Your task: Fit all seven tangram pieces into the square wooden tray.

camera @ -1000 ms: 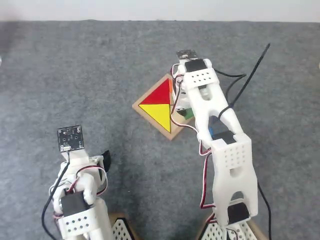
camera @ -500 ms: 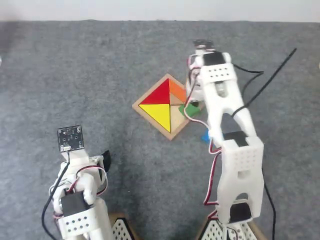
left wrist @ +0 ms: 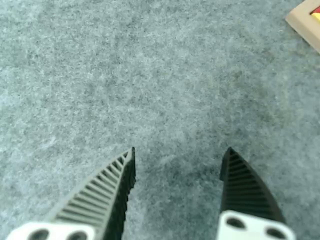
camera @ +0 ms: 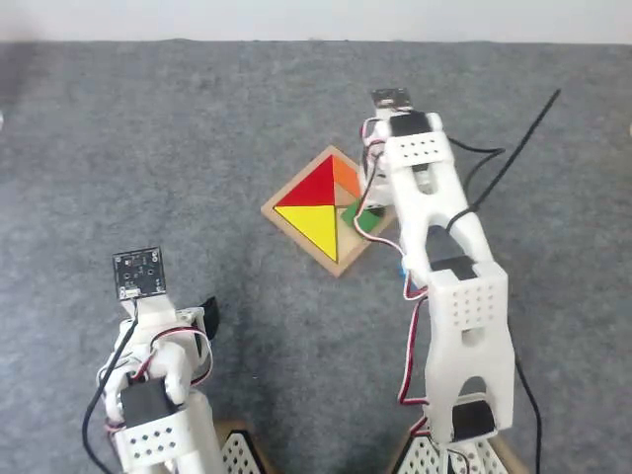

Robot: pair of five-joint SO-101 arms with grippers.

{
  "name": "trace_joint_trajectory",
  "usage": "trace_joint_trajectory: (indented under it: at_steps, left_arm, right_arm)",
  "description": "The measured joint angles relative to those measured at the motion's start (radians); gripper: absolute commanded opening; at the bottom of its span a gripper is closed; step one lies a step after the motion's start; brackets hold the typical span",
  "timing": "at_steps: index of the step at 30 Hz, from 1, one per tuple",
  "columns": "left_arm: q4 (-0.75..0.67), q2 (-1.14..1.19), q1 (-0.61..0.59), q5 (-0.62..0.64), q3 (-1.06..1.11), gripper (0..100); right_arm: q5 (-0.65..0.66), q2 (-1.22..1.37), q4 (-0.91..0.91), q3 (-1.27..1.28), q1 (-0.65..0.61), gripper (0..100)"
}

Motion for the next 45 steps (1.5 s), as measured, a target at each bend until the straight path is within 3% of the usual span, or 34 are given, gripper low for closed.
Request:
trace_joint_trajectory:
  at_steps: [7, 25, 35, 45]
  left_arm:
    - [0.0, 0.0, 0.0, 0.0, 0.0, 27]
    - [0.0, 0.0, 0.0, 0.0, 0.0, 27]
    - [0.0, 0.0, 0.0, 0.0, 0.0, 27]
    - [0.0, 0.0, 0.0, 0.0, 0.0, 27]
  right_arm:
    - [0.0, 0.011, 0.009, 0.0, -0.083, 34.3]
    - [0.0, -0.029, 0.075, 0.0, -0.097, 34.3]
    - [0.0, -0.051, 0.078, 0.015, -0.172, 34.3]
    - [0.011, 0.015, 0.029, 0.003, -0.117, 34.3]
